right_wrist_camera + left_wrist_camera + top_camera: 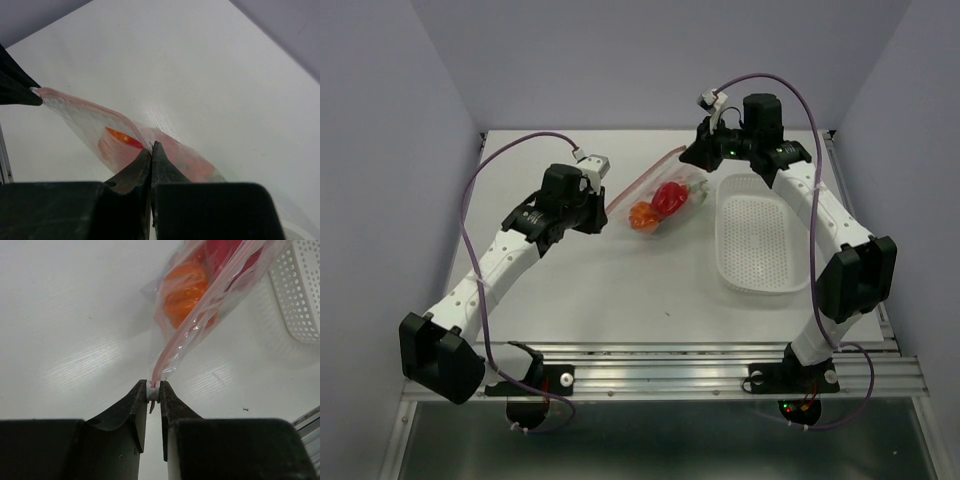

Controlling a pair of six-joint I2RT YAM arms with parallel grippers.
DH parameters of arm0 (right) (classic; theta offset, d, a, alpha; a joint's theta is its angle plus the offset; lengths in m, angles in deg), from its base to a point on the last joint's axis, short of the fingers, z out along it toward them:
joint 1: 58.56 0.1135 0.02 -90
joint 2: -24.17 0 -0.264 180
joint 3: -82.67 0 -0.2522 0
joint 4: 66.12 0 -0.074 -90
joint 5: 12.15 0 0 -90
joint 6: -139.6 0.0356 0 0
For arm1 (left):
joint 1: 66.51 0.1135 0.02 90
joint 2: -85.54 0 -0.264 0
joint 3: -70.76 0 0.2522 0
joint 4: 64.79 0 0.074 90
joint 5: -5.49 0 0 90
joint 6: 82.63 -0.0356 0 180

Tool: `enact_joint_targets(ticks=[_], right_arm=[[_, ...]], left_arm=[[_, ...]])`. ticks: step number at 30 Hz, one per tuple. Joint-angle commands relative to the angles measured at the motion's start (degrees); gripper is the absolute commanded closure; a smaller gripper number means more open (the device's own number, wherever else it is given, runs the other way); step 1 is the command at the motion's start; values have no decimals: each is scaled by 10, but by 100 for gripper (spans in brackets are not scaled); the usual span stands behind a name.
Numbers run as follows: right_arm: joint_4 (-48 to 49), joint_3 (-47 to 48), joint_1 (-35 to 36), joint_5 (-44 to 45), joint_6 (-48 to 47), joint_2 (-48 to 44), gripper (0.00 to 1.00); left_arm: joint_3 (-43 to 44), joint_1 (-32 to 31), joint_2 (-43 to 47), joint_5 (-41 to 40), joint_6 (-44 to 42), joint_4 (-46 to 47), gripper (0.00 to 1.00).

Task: Place the food in the zip-top bag and seal the zipper
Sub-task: Zip the zipper food storage bag at the center of the board, then place the zipper food storage bag at the center of the board.

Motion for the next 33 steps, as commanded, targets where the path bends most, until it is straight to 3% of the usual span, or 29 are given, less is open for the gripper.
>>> enact_joint_targets(ticks=[1,8,14,21,25,30,33], right_arm=[[77,27,-21,-9,0,-1,99],[117,42,-21,-54,4,31,99],[160,128,-21,-22,0,95,99],[158,300,-21,45,-28,212,99],[162,317,-21,44,-25,228,99],[206,165,-21,47,-58,166,99],[232,54,-13,21,-111,112,99]], left_arm=[[-3,13,14,-36,4,-41,100],[142,31,-78,-64,3,1,100],[409,58,-252,-61,-30,-40,100],[736,78,-427,-59,-103,-88,100],[684,80,-408,-42,-128,-25,100],[544,81,-335,-35,-136,23,100],[372,80,-293,-7,-117,80,100]])
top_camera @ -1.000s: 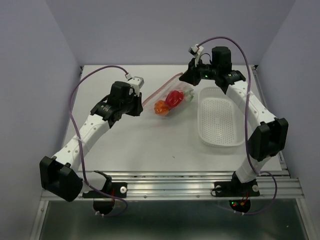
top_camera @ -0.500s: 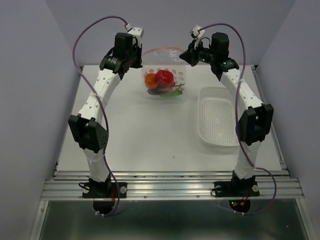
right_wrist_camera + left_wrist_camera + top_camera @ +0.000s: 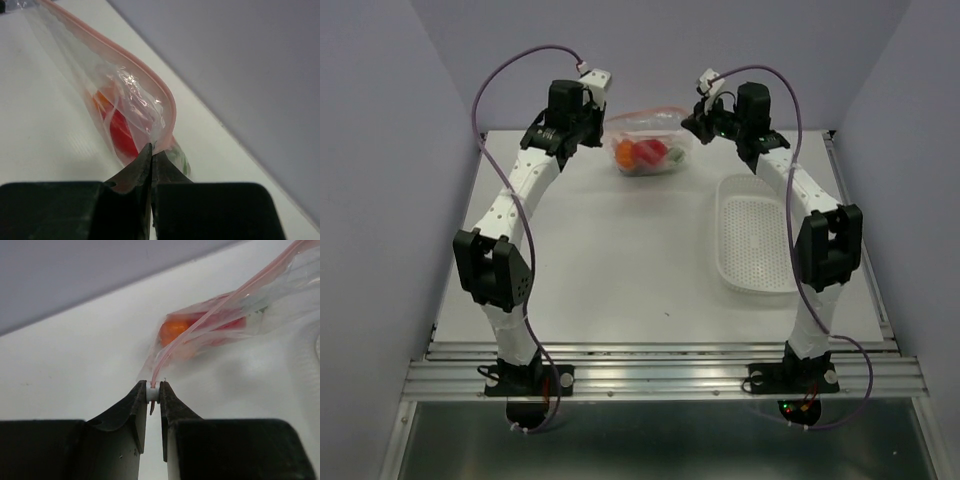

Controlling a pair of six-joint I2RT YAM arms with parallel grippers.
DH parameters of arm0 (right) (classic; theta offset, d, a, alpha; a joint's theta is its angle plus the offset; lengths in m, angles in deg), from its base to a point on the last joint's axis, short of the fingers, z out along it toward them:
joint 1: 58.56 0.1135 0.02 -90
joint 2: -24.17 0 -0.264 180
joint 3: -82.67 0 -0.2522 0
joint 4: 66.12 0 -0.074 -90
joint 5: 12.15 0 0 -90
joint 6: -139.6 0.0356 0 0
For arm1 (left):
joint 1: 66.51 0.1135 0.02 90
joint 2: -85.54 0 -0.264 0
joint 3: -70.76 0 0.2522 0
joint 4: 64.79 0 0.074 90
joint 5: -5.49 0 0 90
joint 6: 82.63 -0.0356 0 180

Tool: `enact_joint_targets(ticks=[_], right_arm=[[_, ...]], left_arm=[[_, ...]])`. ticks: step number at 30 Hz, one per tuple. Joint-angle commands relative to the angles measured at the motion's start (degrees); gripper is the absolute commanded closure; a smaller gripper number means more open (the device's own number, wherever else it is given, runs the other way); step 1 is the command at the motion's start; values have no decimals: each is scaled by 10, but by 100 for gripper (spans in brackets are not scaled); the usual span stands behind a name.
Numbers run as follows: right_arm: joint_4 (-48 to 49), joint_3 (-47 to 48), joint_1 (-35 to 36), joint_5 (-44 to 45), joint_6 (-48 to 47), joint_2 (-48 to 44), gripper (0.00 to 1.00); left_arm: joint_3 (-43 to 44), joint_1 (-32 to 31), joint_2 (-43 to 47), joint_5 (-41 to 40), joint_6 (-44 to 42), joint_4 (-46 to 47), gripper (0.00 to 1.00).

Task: Place the food in the zip-top bag and seal the zipper
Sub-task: Place the zipper food storage bag at the center of the board.

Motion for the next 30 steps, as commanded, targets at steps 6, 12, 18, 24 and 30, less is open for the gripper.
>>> enact_joint_targets(ticks=[6,12,18,24,30], right_arm=[[8,-238,50,-23,-134,-127,99],[-22,-317,61,-92,-169,-181,99],[-104,-361,83,-111,-240,-197,99],[-210,-374,83,-151,-352,-199,93],[-351,-368,115,-175,-479,-176,70]], left_arm=[[-297,-2,118,69,55,121,100],[-419,-6,206,51,105,154,100],[-498,-21,240,30,139,163,100],[-559,-43,280,17,195,162,90],[-607,-54,328,12,230,151,42]])
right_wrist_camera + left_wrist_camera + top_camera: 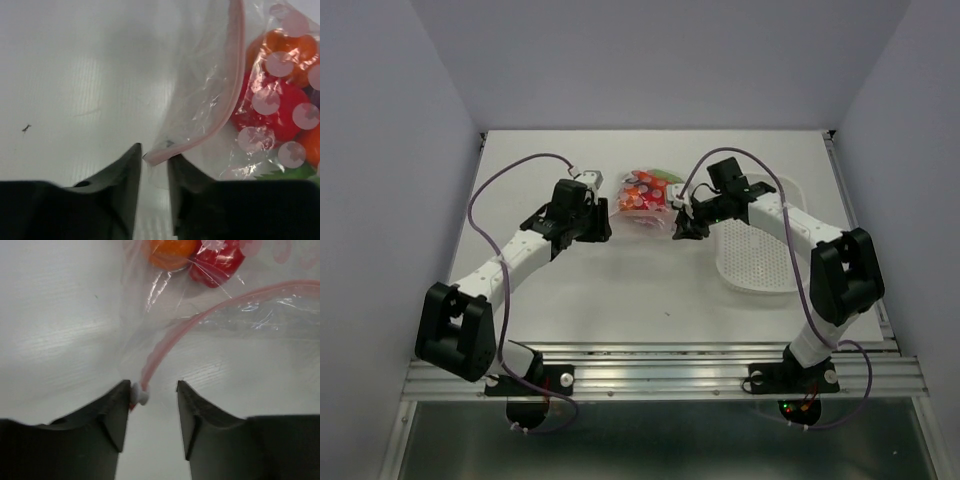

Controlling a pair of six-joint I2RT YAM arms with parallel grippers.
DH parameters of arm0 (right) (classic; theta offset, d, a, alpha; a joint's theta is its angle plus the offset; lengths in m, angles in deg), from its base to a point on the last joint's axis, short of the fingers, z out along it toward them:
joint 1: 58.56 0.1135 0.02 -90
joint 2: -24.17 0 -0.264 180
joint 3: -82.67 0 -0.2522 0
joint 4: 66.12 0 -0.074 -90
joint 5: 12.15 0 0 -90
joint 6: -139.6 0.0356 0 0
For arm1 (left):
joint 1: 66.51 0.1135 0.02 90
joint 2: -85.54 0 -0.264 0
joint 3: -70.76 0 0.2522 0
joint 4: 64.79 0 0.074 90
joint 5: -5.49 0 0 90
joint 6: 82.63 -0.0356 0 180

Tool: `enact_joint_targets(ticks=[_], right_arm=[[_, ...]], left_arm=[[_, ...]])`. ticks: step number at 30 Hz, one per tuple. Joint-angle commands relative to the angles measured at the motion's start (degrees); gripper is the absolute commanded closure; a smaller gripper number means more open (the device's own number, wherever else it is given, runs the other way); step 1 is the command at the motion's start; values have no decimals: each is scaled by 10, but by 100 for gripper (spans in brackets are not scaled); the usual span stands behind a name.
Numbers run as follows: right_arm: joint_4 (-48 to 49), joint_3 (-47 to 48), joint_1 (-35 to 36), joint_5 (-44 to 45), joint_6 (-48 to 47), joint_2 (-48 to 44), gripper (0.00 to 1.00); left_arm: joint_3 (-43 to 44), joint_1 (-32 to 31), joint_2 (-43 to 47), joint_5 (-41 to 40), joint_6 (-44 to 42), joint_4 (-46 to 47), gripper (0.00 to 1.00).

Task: Place the food in the zip-top bag and seal the zipper
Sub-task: Place the zipper food storage bag at the center of the board.

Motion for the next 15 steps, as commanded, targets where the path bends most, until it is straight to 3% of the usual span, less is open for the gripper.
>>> enact_joint_targets(ticks=[1,3,4,5,6,7,12,15], right_arm=[[-124,2,27,-30,-122,4,59],[-156,-9,39,-22,-145,-4,35],[-170,-9,39,-12,-164,-7,23],[-185,-7,39,-8,-174,-15,18],[-207,-2,39,-7,-181,-20,8],[-215,1,39,-8,-185,-26,4],[-312,8,45,-19,-262,-53,0],[-314,2,51,1,-287,-63,0]], left_arm=[[-16,-5,51,-8,39,7,42],[-17,-5,58,-8,41,-6,36],[-15,-6,66,-15,45,-28,26],[-16,-7,72,-15,48,-39,20],[-20,-9,91,-20,52,-54,1],[-21,-9,101,-26,56,-64,1],[-27,-9,150,-45,84,-114,1],[-43,-9,173,-61,111,-151,1]])
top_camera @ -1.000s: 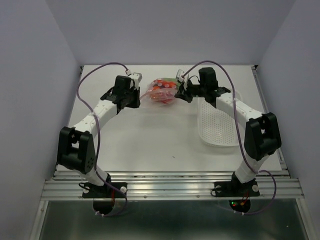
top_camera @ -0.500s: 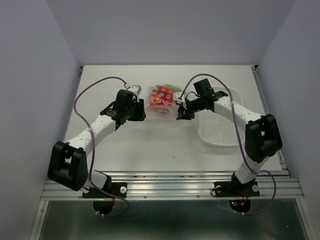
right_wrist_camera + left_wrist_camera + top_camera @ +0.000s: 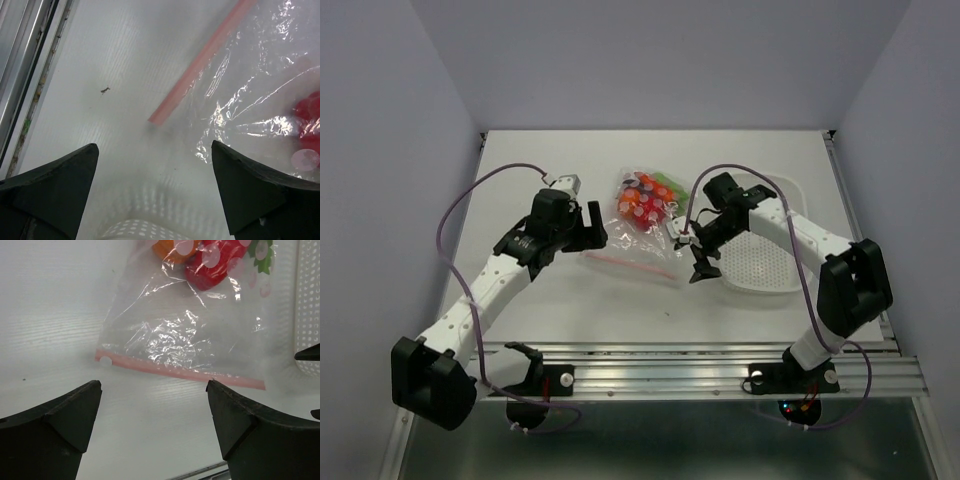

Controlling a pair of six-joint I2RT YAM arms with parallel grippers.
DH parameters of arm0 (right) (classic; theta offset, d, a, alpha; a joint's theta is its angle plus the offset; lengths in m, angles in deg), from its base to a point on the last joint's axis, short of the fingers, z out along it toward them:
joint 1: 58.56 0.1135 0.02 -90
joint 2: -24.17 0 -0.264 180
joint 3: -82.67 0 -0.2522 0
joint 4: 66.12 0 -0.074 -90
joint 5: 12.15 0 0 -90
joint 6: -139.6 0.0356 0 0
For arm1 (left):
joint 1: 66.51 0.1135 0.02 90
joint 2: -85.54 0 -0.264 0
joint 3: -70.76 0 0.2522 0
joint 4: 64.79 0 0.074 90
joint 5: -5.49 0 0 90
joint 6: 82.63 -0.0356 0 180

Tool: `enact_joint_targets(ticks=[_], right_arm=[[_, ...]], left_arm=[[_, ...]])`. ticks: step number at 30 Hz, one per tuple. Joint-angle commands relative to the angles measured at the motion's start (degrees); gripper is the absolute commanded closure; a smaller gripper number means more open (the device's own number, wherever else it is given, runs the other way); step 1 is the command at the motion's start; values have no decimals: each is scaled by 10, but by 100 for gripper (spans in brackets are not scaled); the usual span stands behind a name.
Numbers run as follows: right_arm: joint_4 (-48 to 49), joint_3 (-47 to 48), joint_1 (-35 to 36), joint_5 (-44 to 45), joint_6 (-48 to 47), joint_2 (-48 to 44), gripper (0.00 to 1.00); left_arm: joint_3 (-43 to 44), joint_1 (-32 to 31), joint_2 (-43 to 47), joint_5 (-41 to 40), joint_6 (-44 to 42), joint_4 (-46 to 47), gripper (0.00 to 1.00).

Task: Place the food in the zip-top bag and seal the zipper
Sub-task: Place the zipper food storage bag at the center of the board, then reset both arms

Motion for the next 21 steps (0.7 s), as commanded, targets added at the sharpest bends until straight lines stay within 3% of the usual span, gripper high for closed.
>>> enact_joint_targets(ticks=[1,3,5,8,9,12,15,16,19,21], right_arm=[[-49,5,9,11,-51,-39,0],[-20,9,9,18,-41,-48,0],[11,32,9,28,29,-59,0],[138,66,9,81,217,-67,0],[227,80,9,102,271,-69,0],[396,104,3,278,515,-73,0],[499,114,-4,428,664,-67,0],[499,128,-5,533,757,-65,0],[499,98,-11,701,901,-89,0],[500,68,-11,752,938,-126,0]], left_arm=[[-27,-2,42,-52,50,-65,1],[-27,-2,57,-58,55,-67,1],[-15,-2,75,-77,74,-60,1],[20,-2,82,-120,102,-48,1],[30,-2,78,-132,123,-47,1],[84,-1,56,-192,178,-60,1],[117,5,31,-215,203,-60,1],[133,7,24,-232,212,-71,1],[161,20,2,-266,220,-89,1],[169,34,-7,-272,221,-91,1]])
